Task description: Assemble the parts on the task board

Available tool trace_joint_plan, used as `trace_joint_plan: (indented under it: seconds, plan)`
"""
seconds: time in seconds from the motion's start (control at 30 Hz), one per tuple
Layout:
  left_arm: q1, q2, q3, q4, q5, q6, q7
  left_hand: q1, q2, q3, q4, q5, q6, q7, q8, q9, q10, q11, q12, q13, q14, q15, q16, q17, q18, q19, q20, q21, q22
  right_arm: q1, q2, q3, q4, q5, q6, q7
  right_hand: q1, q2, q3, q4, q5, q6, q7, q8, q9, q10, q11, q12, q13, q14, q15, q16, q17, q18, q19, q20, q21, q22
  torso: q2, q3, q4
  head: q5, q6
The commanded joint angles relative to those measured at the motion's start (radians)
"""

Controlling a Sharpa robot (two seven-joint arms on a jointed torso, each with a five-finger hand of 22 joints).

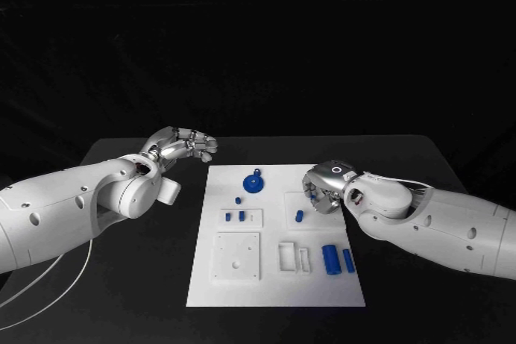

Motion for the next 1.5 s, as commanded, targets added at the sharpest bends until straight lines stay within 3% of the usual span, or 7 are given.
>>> trace_joint_plan:
  seconds: [0.03,0.23,0.5,0.73,0.97,1.27,1.5]
  plan:
    - [0.001,0.004,0.001,-0.007,0.008,0.0,0.017,0.003,0.01,0.0,-0.001,0.004,0.001,-0.005,0.006,0.001,0.0,-0.001,-0.002,0.001,0.006,0.0,-0.006,0.002,-0.001,0.002,0.003,-0.006,0.001,0.0,-0.003,0.009,0.005,0.033,-0.016,0.016,0.01,0.001,0.007,0.002,-0.009,0.002,0.002,-0.004,0.002,0.036,-0.018,-0.004,0.004,-0.024,-0.02,0.005,-0.002,0.022,0.001,0.0,0.002,0.011,0.0,-0.0002,0.0001,-0.002,0.002]
    - [0.001,0.008,0.001,-0.018,0.008,0.002,0.017,0.003,0.01,0.0,-0.001,0.004,0.001,-0.005,0.006,0.001,0.0,-0.001,-0.002,0.001,0.006,0.0,-0.007,0.002,-0.001,0.002,0.003,-0.006,0.001,0.001,-0.01,0.045,0.009,0.064,0.001,0.024,0.01,0.0,0.008,0.005,-0.013,0.002,0.002,-0.005,0.003,0.036,-0.018,-0.006,0.006,-0.025,-0.02,0.008,-0.005,0.022,0.001,0.001,0.002,0.012,0.0,-0.0004,-0.0002,-0.002,0.002]
    - [0.001,0.009,0.001,-0.029,0.011,0.002,0.019,0.003,0.01,0.0,-0.001,0.004,0.0,-0.005,0.006,0.001,0.0,-0.001,-0.002,0.001,0.006,0.0,-0.008,0.003,-0.001,0.002,0.003,-0.007,0.001,0.003,-0.022,0.061,0.029,0.092,0.005,0.037,0.009,0.001,0.007,0.007,-0.012,0.001,0.002,-0.006,0.004,0.035,-0.017,-0.008,0.008,-0.026,-0.019,0.01,-0.008,0.022,0.0,0.001,0.002,0.012,0.0,-0.0003,-0.0005,-0.002,0.003]
    - [0.001,0.011,0.001,-0.032,0.016,0.002,0.021,0.003,0.01,0.0,-0.001,0.004,0.0,-0.005,0.006,0.001,-0.001,-0.001,-0.002,0.001,0.007,0.0,-0.008,0.004,-0.001,0.002,0.003,-0.007,0.001,0.003,-0.036,0.089,0.096,0.17,-0.093,0.073,0.009,0.002,0.006,0.008,-0.008,0.0,0.003,-0.007,0.006,0.036,-0.017,-0.01,0.01,-0.027,-0.019,0.012,-0.01,0.022,-0.001,0.001,0.002,0.013,-0.001,-0.0001,-0.0005,0.008,0.003]
    - [0.001,0.019,0.0,-0.032,0.016,-0.001,0.022,0.003,0.01,0.0,0.0,0.004,0.0,-0.005,0.007,0.001,-0.001,-0.001,-0.002,0.001,0.007,0.0,-0.009,0.004,-0.001,0.002,0.003,-0.008,0.001,0.002,-0.008,0.09,0.157,0.236,-0.158,0.121,0.009,0.008,-0.002,0.006,0.009,-0.002,0.003,-0.01,0.01,0.035,-0.017,-0.015,0.015,-0.03,-0.018,0.017,-0.019,0.022,0.0,0.0,0.003,0.015,-0.001,0.001,-0.002,0.027,0.009]
    - [0.001,0.033,0.0,-0.032,0.018,-0.002,0.02,0.003,0.011,0.0,0.0,0.004,0.0,-0.005,0.006,0.001,-0.001,-0.001,-0.002,0.002,0.007,0.0,-0.01,0.005,-0.001,0.002,0.003,-0.008,0.002,-0.006,0.052,0.083,0.175,0.198,-0.122,0.129,0.011,0.018,-0.019,-0.005,0.005,-0.004,0.004,-0.014,0.017,0.035,-0.016,-0.023,0.023,-0.034,-0.018,0.025,-0.034,0.022,0.019,-0.009,0.022,0.024,-0.001,-0.0019,0.0005,0.073,0.008]
    - [0.001,0.045,0.0,-0.036,0.018,-0.004,0.018,0.004,0.011,0.0,0.0,0.004,-0.001,-0.005,0.006,0.001,-0.001,-0.001,-0.002,0.002,0.007,0.0,-0.011,0.006,-0.001,0.002,0.004,-0.009,0.002,-0.041,0.097,0.069,0.173,0.153,-0.089,0.124,0.011,0.019,-0.02,-0.006,0.005,-0.004,0.004,-0.015,0.018,0.035,-0.016,-0.024,0.024,-0.035,-0.018,0.026,-0.035,0.022,0.018,-0.01,0.023,0.024,-0.001,-0.0017,-0.0001,0.118,-0.003]
